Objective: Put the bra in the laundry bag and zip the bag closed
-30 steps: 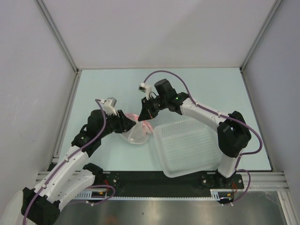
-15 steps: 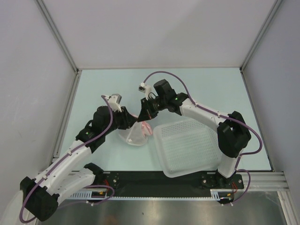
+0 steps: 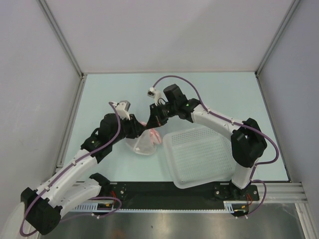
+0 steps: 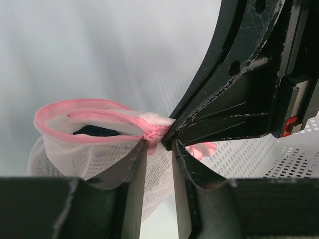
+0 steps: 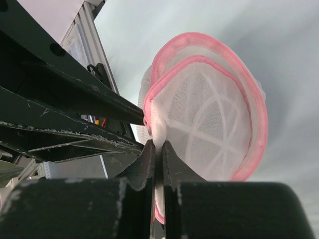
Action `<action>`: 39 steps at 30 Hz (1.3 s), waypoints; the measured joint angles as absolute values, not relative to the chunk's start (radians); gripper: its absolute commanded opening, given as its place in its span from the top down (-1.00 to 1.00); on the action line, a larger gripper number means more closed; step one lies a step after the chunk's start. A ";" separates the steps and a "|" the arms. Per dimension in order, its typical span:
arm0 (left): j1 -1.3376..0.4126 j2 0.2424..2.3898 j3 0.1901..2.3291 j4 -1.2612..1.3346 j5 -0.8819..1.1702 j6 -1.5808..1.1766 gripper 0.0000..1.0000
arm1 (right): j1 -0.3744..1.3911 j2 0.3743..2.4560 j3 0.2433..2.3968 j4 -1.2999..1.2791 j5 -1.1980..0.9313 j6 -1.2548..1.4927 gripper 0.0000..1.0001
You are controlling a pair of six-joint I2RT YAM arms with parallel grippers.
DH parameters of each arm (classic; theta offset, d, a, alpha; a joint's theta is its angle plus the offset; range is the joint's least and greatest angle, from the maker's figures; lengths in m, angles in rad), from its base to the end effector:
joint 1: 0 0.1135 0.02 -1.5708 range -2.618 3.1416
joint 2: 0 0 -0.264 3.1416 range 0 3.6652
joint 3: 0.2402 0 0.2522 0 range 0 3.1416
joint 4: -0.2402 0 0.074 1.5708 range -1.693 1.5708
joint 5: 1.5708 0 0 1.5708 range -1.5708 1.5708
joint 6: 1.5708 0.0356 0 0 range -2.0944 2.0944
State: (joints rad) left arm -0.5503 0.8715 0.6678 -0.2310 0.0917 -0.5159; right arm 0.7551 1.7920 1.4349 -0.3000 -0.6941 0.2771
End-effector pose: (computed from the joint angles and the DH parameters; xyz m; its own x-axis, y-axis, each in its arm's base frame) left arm 0.1699 -0.1081 0.2786 -0.6041 -0.2057 -0.7699 0.3375 0.8092 -0.4810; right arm 0.2820 0.2967 0.2797 -0.6729 -0.3445 -0.6547 -0.7398 0.3190 0.5924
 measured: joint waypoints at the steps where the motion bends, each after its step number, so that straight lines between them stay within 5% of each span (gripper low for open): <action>1: -0.551 0.870 0.667 -0.233 0.093 -0.516 0.40 | 0.755 1.792 1.435 -0.296 -0.697 0.280 1.00; 7: -0.553 0.876 0.668 -0.232 0.091 -0.516 0.43 | 0.755 1.792 1.435 -0.293 -0.697 0.287 1.00; 17: -0.562 0.958 0.714 -0.259 0.041 -0.516 1.00 | 0.744 1.792 1.424 -0.289 -0.675 0.288 1.00; 34: -0.483 0.902 0.749 -0.437 -0.119 -0.514 1.00 | 0.784 1.697 1.384 -0.350 -0.540 -0.032 1.00; 36: -0.443 0.883 0.748 -0.447 -0.085 -0.500 1.00 | 0.786 1.684 1.380 -0.356 -0.525 -0.076 1.00; 39: -0.419 0.846 0.747 -0.437 0.023 -0.459 0.37 | 0.784 1.681 1.380 -0.361 -0.522 -0.099 1.00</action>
